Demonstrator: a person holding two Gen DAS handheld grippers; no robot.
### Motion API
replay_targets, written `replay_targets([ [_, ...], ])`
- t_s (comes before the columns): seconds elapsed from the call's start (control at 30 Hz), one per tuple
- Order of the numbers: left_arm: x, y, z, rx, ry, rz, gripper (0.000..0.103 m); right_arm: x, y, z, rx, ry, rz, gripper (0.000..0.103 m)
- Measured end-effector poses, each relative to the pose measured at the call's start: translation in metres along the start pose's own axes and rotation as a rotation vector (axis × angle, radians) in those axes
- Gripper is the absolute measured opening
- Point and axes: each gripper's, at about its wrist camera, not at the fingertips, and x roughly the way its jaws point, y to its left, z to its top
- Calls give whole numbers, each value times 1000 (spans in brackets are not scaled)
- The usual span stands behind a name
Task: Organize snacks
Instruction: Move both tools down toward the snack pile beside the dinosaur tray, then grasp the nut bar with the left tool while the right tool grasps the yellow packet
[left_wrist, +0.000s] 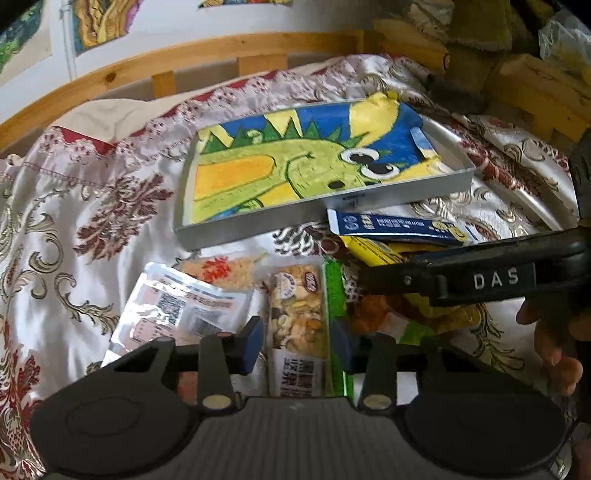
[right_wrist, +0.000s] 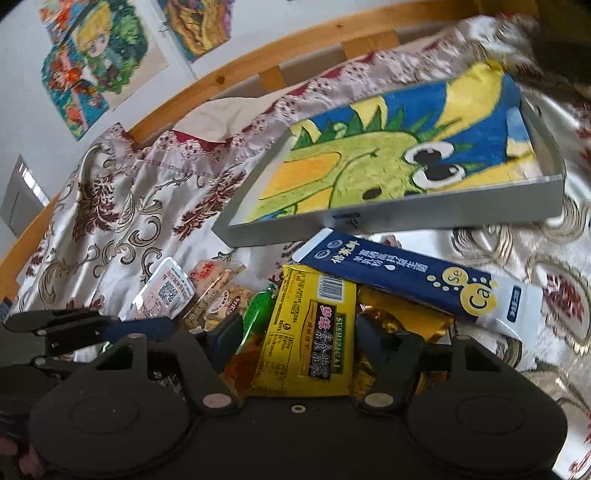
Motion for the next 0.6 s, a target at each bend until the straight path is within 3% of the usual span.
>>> replay_targets([
  [0.13, 12, -4, -6, 15, 51, 11, 41, 3, -2, -1, 10, 10, -11, 70],
  [0.23, 17, 2, -8, -44, 68, -13, 39, 4, -4, -1, 24, 13, -15, 69],
  [0.33, 18, 11, -9, -115, 80, -31, 38, 4, -1, -1, 21, 22, -38, 51],
  [0.6, 23, 17, -11, -188, 105, -43, 38, 0, 6, -3, 11, 29, -59, 49],
])
